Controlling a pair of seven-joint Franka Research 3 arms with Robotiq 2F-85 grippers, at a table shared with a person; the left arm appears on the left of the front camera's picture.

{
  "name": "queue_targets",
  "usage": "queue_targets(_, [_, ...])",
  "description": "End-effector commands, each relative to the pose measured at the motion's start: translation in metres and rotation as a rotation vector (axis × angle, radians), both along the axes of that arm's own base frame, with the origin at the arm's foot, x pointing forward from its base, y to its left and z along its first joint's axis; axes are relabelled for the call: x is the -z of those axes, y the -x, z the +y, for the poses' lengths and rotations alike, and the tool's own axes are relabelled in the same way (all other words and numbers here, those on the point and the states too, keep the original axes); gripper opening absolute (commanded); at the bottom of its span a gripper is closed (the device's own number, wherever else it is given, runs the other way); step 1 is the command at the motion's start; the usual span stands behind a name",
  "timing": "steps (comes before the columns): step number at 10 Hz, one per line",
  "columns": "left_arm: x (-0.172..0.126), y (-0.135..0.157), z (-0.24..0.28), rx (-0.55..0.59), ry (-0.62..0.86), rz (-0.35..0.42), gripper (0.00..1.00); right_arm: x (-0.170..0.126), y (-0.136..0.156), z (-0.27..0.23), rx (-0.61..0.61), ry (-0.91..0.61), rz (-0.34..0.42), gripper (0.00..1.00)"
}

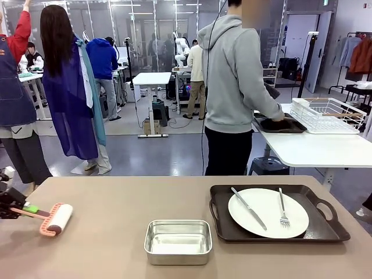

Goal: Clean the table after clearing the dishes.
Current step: When the left (or right) Handle tray is removed, use the left hand (or right hand) to clean the left (or right) side of the table with the Lint Roller.

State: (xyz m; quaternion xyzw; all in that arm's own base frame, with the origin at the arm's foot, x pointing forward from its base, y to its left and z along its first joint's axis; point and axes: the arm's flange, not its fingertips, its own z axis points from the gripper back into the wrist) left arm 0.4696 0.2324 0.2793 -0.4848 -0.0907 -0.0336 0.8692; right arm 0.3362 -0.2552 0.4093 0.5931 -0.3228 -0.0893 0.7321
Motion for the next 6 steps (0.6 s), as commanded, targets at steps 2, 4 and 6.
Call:
queue_targets(2, [0.005,0.019,0.042,0.009,-0.145,0.004,0.21,-0.004,0.0,0.001,0.002,-0.003,-0.001,1.0])
queue_targets(4, [-0.021,0.042,0.05,0.01,-0.16,0.004,0.21,-0.004,0.0,0.001,0.002,-0.003,-0.001,1.0])
queue_targets(6, [-0.06,0.081,0.039,0.043,-0.148,-0.042,0.21,-0.004,0.0,0.001,0.002,-0.003,-0.001,1.0])
